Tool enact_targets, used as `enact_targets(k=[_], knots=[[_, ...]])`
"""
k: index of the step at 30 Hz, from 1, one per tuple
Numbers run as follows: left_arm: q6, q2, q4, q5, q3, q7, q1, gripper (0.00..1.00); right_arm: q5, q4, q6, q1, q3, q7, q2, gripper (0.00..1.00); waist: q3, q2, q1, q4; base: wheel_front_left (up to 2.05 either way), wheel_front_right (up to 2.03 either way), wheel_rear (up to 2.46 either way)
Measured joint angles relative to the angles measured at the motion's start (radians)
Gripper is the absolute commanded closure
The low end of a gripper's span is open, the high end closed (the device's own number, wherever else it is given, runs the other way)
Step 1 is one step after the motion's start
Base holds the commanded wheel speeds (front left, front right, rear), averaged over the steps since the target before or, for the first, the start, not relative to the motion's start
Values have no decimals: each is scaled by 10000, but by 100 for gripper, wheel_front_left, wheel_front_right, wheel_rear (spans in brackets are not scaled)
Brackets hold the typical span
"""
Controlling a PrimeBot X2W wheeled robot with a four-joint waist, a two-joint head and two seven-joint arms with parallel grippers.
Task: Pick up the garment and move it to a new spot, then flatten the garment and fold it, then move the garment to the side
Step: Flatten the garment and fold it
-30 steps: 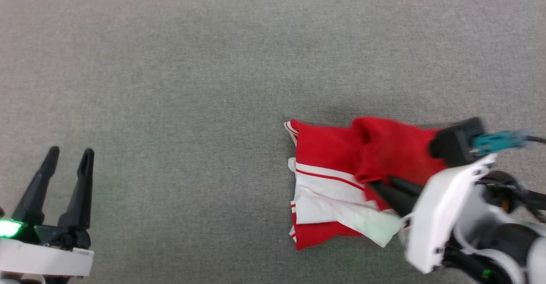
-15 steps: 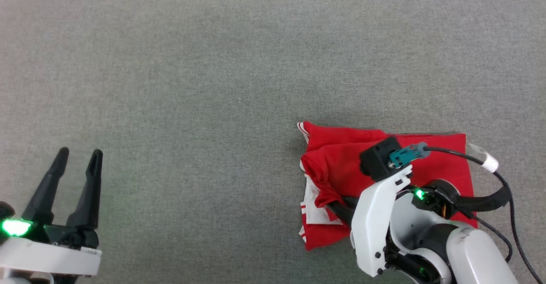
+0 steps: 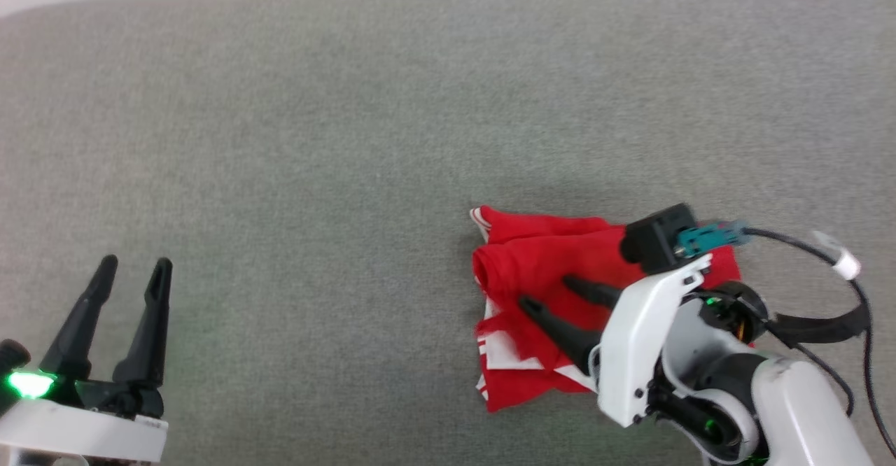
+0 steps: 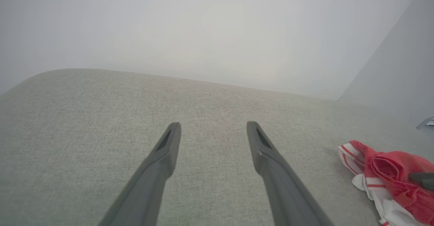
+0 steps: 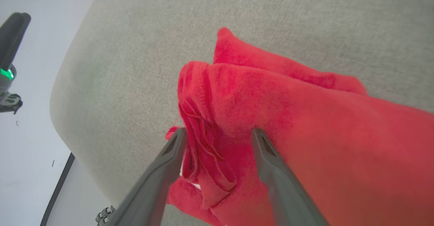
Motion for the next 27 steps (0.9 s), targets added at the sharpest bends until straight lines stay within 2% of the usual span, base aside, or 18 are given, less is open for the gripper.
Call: enact_targets(k=[7, 14, 21, 27], knots=[[0, -125, 111, 73, -63, 0, 191, 0, 270, 255, 0, -54, -583, -1032, -86, 0, -441, 0, 0, -347, 0, 0, 0], [0, -316, 384, 125, 171, 0, 386, 0, 17, 1442, 0, -208, -901, -3983, -435, 0, -895, 0, 0, -650, 0, 0, 0], [0, -648, 759, 362, 573, 0, 664, 0, -736, 2681, 0, -220, -1218, -7064, -690, 0, -1367, 0, 0, -889, 0, 0, 0], [0, -1055, 842, 568, 980, 0, 1222, 0, -953, 3342, 0, 92, -1258, -8746, -930, 0, -1879, 0, 0, -1040, 0, 0, 0]])
